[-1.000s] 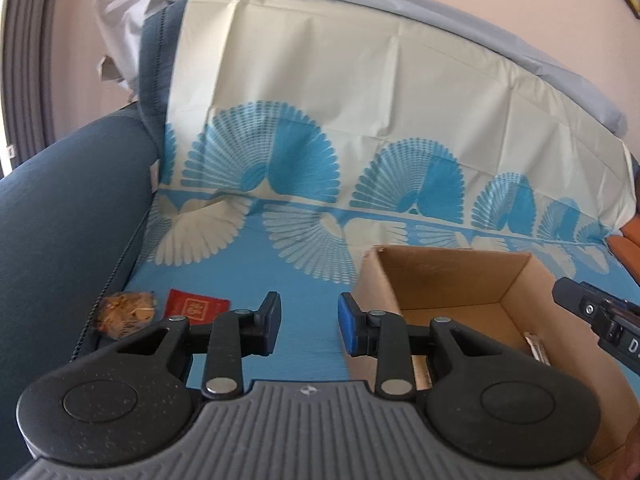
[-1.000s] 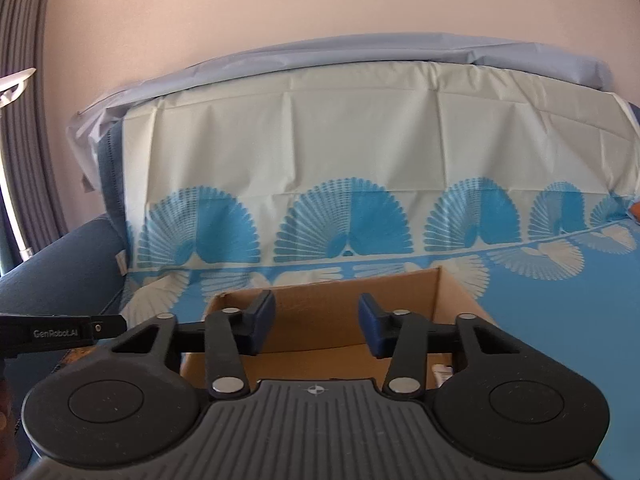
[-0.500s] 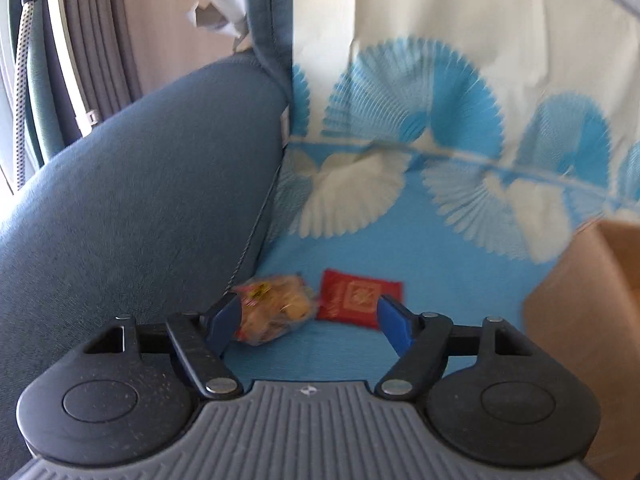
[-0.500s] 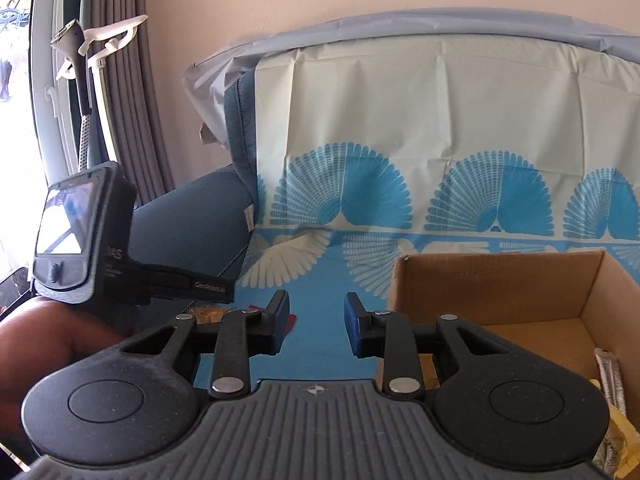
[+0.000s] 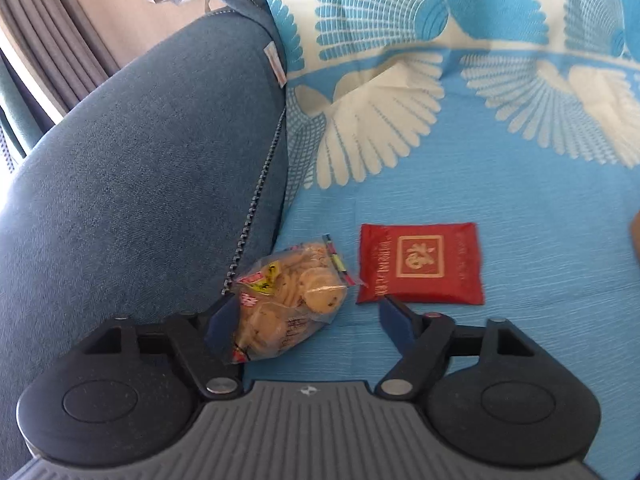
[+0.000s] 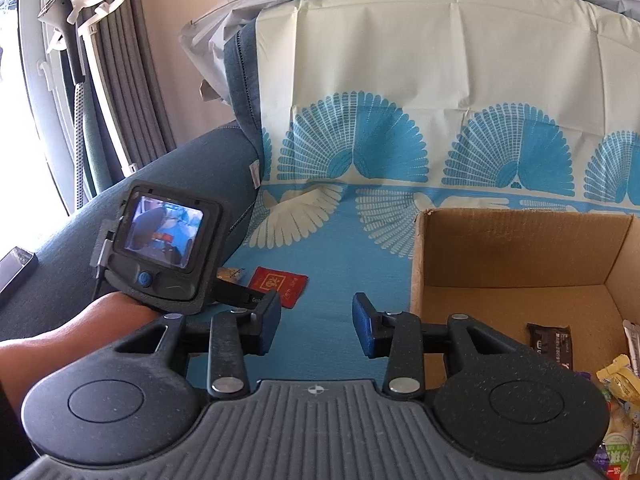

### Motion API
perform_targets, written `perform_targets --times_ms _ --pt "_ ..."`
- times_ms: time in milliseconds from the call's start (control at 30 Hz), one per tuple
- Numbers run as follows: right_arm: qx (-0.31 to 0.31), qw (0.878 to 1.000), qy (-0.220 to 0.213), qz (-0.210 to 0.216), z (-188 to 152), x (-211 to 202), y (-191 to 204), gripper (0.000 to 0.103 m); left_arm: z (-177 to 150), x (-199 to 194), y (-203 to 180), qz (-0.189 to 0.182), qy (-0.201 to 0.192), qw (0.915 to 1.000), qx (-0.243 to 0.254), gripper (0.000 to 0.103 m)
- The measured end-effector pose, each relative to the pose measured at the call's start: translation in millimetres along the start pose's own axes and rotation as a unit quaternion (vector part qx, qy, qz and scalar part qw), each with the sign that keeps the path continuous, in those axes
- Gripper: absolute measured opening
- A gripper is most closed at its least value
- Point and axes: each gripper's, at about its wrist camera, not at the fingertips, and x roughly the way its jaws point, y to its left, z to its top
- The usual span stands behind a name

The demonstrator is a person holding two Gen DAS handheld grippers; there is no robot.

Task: Organize snacks
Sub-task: 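Move both open tools back toward the rice cracker bag and red bar, then lower the left tool around the clear rice cracker bag and close it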

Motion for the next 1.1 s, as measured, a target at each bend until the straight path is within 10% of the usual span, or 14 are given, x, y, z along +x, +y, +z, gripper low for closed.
perform_targets --times_ms 300,500,700,800,1100 --pt "-0.011 1.000 -0.004 0.007 -1.9 0.4 2.3 0.043 -3.6 -11.8 34.7 -0.057 0.034 0.9943 -0.083 0.034" --pt "-0.007 0.999 -0.031 0.004 -4.8 -12.7 -1.1 0.043 -35.5 -48.5 86.3 -0.210 0.068 0.9474 -0.232 0.023" --pt "0.010 0.999 -0.053 0.000 -7.4 -31.9 -6.7 0.044 -82.1 -74.8 114.5 -0.286 0.103 0.9032 -0.303 0.016" --pt "0.003 0.998 -0.064 -0.003 -10.8 -41.4 -6.7 0.046 -86.7 -67.9 120.5 -0.295 0.122 0.8910 -0.323 0.028" --pt "-0.021 0.997 -0.071 -0.005 -18.1 -48.6 -3.1 0.052 -78.5 -61.5 111.7 -0.301 0.140 0.8975 -0.290 0.083"
